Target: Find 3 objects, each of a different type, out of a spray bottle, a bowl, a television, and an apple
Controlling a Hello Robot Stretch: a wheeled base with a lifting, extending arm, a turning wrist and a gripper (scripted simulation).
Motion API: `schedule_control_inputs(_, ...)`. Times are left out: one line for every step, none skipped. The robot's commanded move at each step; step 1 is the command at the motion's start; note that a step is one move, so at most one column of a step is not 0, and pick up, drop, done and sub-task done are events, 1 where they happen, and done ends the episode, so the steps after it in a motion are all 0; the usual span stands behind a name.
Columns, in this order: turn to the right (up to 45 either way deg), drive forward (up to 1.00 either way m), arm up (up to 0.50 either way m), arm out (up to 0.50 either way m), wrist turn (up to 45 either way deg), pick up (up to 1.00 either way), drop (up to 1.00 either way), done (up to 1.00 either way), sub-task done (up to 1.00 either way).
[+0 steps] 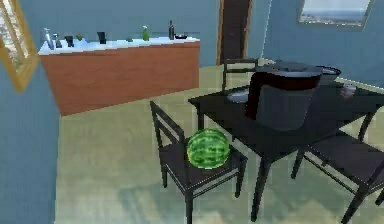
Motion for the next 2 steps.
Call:
schedule_control_inputs(15.0,0.00,0.00,0.00,0.0,0.00,0.00,0.00,0.00)
schedule_control_inputs(0.0,0.05,0.00,0.00,0.0,0.00,0.00,0.00,0.00)
